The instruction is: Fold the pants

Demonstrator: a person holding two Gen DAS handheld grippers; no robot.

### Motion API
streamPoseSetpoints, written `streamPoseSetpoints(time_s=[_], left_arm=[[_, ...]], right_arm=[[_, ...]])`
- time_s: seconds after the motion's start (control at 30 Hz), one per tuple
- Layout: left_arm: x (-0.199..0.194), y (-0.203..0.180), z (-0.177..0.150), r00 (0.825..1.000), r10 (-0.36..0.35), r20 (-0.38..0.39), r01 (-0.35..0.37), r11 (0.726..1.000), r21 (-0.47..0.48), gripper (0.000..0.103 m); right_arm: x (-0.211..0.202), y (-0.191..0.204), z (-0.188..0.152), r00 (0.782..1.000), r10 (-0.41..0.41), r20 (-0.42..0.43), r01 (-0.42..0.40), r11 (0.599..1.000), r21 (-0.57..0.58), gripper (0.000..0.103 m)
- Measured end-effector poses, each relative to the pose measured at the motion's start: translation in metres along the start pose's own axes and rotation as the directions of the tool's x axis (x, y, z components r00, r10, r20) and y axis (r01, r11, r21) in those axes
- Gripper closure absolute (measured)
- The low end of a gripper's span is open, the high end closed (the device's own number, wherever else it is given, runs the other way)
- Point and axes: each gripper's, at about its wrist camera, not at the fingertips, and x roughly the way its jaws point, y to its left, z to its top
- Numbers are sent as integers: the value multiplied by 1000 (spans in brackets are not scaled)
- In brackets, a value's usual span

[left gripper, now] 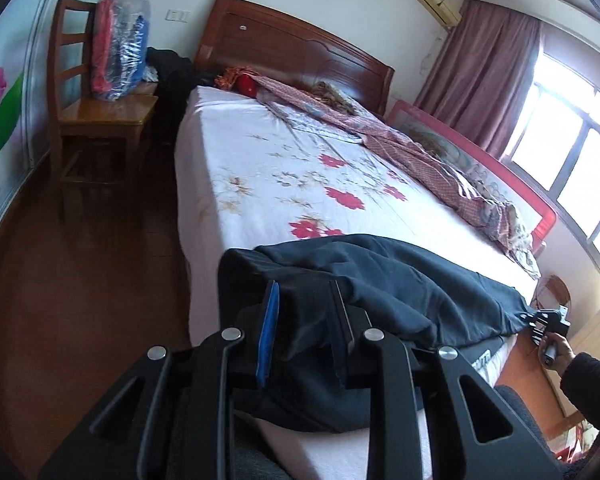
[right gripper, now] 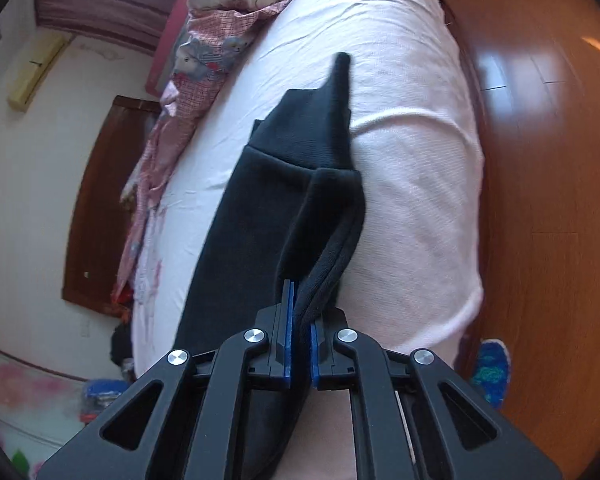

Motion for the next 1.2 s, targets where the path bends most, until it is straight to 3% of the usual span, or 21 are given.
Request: streamPoseSetpoints(time_s=[0.03, 0.07, 0.13, 0.2, 0.23, 0.27, 0.3, 0.4, 0.5, 0.53, 0.6, 0.67, 0.73, 0.77, 0.8, 0.83, 0.93, 1.0, 1.07, 1.17, 1.2], left_arm=[[1, -6, -1, 1000, -13, -7, 13, 1000, -1, 80], [2, -12, -3, 1000, -27, -11, 27, 1000, -9, 79], [7, -21, -4, 998, -48, -30, 48, 999, -14, 77], [13, -29, -5, 997, -59, -42, 59, 998, -7, 76], [15, -32, -5, 997, -65, -48, 65, 998, -7, 76], [17, -35, -5, 996, -73, -57, 73, 997, -8, 75], [17, -37, -5, 995, -82, -60, 81, 997, -10, 73], [16, -36, -9, 995, -76, -57, 74, 997, -37, 67], [8, -31, -19, 996, -51, -75, 45, 996, -78, 66], [5, -31, -24, 996, -42, -77, 35, 996, -86, 64], [-1, -25, -35, 995, -28, -99, 15, 991, -133, 54], [-1, -23, -45, 990, -42, -136, 19, 986, -167, 51], [6, -21, -47, 985, -61, -163, 30, 982, -188, 48], [8, -20, -46, 984, -79, -162, 41, 974, -223, 45], [8, -17, -42, 983, -120, -142, 76, 955, -288, 38], [10, -11, -39, 979, -178, -102, 125, 912, -390, 28], [18, 3, -32, 958, -287, -17, 212, 743, -635, 22], [28, 7, -27, 964, -265, -4, 184, 679, -710, 12], [44, 15, -28, 959, -283, 10, 175, 564, -807, 11], [68, 24, -37, 958, -285, -36, 95, 433, -896, 10], [74, 27, -45, 960, -280, -30, 78, 368, -927, 10]], right_arm=[[2, 0, 5, 1000, 18, -7, -17, 1000, 17, 86], [2, -1, 9, 998, 59, -1, -58, 997, 47, 70], [2, -4, 21, 997, 67, 29, -69, 993, 100, 55], [4, 5, 30, 999, 3, 45, -7, 997, 78, 55], [6, 16, 31, 999, -24, 36, 23, 998, 51, 60], [8, 29, 32, 999, -30, 23, 30, 1000, 6, 73], [9, 48, 31, 1000, -26, 11, 27, 998, -60, 76], [0, 120, 28, 996, 91, -19, -92, 950, -299, 83], [-22, 153, 32, 964, 264, -23, -249, 874, -418, 83], [-22, 148, 38, 967, 253, -8, -234, 880, -414, 83], [-4, 108, 54, 984, 177, -9, -172, 942, -288, 83], [18, 63, 58, 999, 2, -32, -8, 981, -195, 83], [26, 32, 51, 994, -109, -26, 105, 987, -121, 83], [25, 22, 47, 997, -83, -6, 82, 993, -88, 83], [22, 13, 41, 999, -49, 17, 50, 997, -53, 83], [21, 8, 38, 999, -41, 32, 42, 999, -18, 84], [22, 18, 37, 995, -95, 29, 96, 994, -46, 84], [26, 28, 40, 991, -135, 17, 136, 988, -75, 84], [28, 29, 41, 989, -149, 11, 150, 985, -85, 84], [29, 29, 40, 988, -154, 17, 154, 983, -104, 84], [29, 28, 40, 988, -156, 20, 157, 981, -115, 84]])
